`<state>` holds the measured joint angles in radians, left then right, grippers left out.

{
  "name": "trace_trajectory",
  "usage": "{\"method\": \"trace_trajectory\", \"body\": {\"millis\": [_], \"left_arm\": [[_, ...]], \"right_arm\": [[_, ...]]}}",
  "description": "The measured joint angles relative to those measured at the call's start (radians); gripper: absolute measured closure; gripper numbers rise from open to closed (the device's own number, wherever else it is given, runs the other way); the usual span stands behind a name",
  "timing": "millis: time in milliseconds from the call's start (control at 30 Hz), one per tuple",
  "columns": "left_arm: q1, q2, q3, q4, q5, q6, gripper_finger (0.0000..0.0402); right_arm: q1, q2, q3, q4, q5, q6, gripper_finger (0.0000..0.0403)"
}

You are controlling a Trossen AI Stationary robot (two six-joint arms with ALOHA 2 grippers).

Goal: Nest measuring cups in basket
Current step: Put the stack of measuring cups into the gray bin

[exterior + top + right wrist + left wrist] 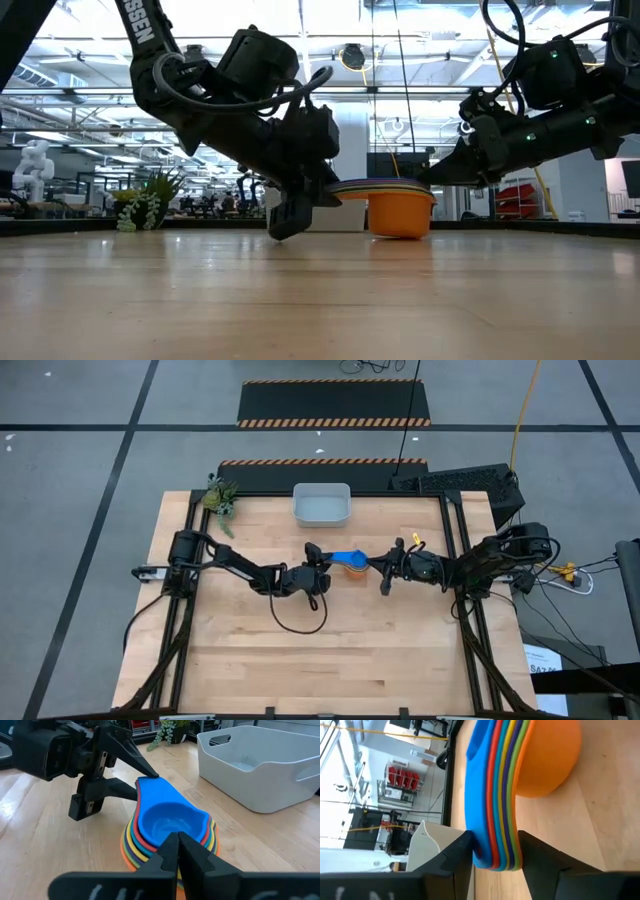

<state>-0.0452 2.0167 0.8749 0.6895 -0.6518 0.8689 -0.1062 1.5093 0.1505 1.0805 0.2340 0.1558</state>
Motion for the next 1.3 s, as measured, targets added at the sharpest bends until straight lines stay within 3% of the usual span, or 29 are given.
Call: {"method": "trace_trajectory", "body": {"millis": [467, 700, 1033, 1300], "left_arm": [[-0.002, 0.0, 0.0, 0.013, -0.029, -0.018, 0.0262], [0.003, -0.001, 0.0, 0.022, -0.039, -0.013, 0.0315], [0.007, -0.001, 0.0, 0.02, -0.034, 0.009, 0.0316], [0.006, -0.001, 0.0, 0.015, -0.023, 0.004, 0.0316]], "right_arm": [[0.0, 0.0, 0.0, 0.0, -0.001, 0.015, 0.0403], [0.001, 0.0, -0.001, 0.007, -0.001, 0.016, 0.0403], [0.0, 0.002, -0.002, 0.046, 0.002, 0.007, 0.0402], [0.001, -0.051, -0.004, 0.076, 0.027, -0.042, 0.0352]]}}
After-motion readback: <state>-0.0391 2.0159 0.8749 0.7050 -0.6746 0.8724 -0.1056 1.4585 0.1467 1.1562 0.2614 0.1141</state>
